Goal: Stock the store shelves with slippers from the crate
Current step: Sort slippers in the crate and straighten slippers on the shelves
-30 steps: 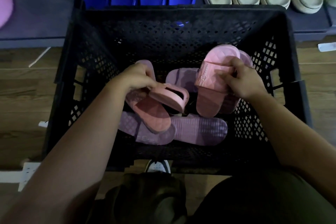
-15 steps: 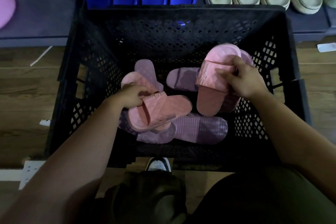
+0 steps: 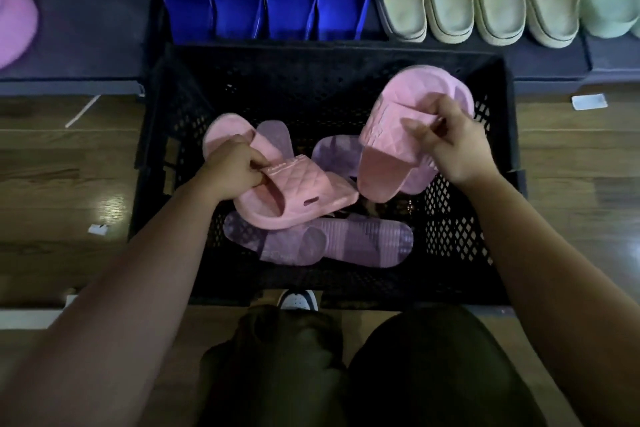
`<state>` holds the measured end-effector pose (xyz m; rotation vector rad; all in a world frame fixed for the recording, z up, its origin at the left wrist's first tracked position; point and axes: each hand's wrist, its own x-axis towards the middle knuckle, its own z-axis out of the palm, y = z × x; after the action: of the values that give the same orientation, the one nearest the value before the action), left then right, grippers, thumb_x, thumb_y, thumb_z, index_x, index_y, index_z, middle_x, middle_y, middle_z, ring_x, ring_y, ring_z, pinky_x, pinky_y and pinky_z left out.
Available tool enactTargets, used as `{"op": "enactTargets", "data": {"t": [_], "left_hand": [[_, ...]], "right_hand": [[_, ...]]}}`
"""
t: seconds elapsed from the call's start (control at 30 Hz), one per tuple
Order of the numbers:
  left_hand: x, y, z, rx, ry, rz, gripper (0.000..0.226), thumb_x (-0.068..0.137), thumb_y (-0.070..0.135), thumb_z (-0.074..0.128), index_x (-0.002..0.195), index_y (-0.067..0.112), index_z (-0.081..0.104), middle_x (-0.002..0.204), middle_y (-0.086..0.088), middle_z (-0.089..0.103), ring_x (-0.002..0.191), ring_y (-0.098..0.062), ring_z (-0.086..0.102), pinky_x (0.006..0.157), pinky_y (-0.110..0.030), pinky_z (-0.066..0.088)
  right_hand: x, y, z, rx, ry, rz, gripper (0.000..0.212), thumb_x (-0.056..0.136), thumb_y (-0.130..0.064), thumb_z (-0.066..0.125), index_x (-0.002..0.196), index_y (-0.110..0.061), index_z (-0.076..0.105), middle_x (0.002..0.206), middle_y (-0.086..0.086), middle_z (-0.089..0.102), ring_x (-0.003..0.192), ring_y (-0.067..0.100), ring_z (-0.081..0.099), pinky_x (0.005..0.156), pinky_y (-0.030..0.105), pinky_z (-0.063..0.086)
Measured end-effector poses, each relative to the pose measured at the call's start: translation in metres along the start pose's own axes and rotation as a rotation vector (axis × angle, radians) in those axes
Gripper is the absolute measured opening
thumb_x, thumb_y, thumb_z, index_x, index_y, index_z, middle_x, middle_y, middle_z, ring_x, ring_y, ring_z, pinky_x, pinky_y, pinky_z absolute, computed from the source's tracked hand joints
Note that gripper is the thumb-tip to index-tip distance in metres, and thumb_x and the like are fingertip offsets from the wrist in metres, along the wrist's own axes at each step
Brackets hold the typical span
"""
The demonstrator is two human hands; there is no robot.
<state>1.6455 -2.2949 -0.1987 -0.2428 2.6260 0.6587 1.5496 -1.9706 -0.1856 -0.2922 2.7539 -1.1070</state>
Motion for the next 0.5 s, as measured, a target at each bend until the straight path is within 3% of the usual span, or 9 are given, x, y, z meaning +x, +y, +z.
{"op": "enactTargets", "data": {"t": [0.1,0.2,0.3,0.5], "left_hand": [[-0.025,0.019,-0.039,0.059,0.080,0.044,0.026,0.081,0.003,0.064,0.104,0.009,0.074,0.112,-0.020,0.058,0.115,-0.033,0.052,0.089,-0.028,0.038],[-0.051,0.038,-0.083,0.104,0.175,0.065,0.026,0.074,0.001,0.066,0.098,0.007,0.076,0.094,-0.022,0.062,0.093,-0.037,0.058,0.080,-0.035,0.044],[-0.082,0.060,-0.128,0.119,0.240,0.011,0.024,0.075,0.004,0.067,0.098,0.007,0.075,0.096,-0.022,0.062,0.093,-0.038,0.057,0.080,-0.038,0.044],[-0.147,0.119,-0.220,0.094,0.378,-0.077,0.019,0.075,0.010,0.070,0.093,0.007,0.075,0.092,-0.014,0.065,0.087,-0.031,0.057,0.068,-0.034,0.041]], "right_hand": [[-0.007,-0.030,-0.024,0.011,-0.008,0.003,0.034,0.088,-0.046,0.063,0.111,-0.021,0.058,0.089,-0.008,0.059,0.089,0.024,0.060,0.082,0.039,0.050],[-0.019,-0.059,-0.054,-0.005,-0.035,0.043,0.037,0.088,-0.048,0.062,0.112,-0.021,0.057,0.083,0.001,0.063,0.086,0.022,0.059,0.078,0.034,0.049],[-0.033,-0.090,-0.093,-0.038,-0.075,0.100,0.046,0.083,-0.060,0.055,0.113,-0.026,0.054,0.090,0.007,0.065,0.089,0.025,0.059,0.075,0.035,0.050],[-0.064,-0.165,-0.195,-0.076,-0.084,0.190,0.045,0.080,-0.051,0.053,0.118,-0.026,0.053,0.098,0.008,0.065,0.087,0.028,0.058,0.067,0.029,0.039]]}}
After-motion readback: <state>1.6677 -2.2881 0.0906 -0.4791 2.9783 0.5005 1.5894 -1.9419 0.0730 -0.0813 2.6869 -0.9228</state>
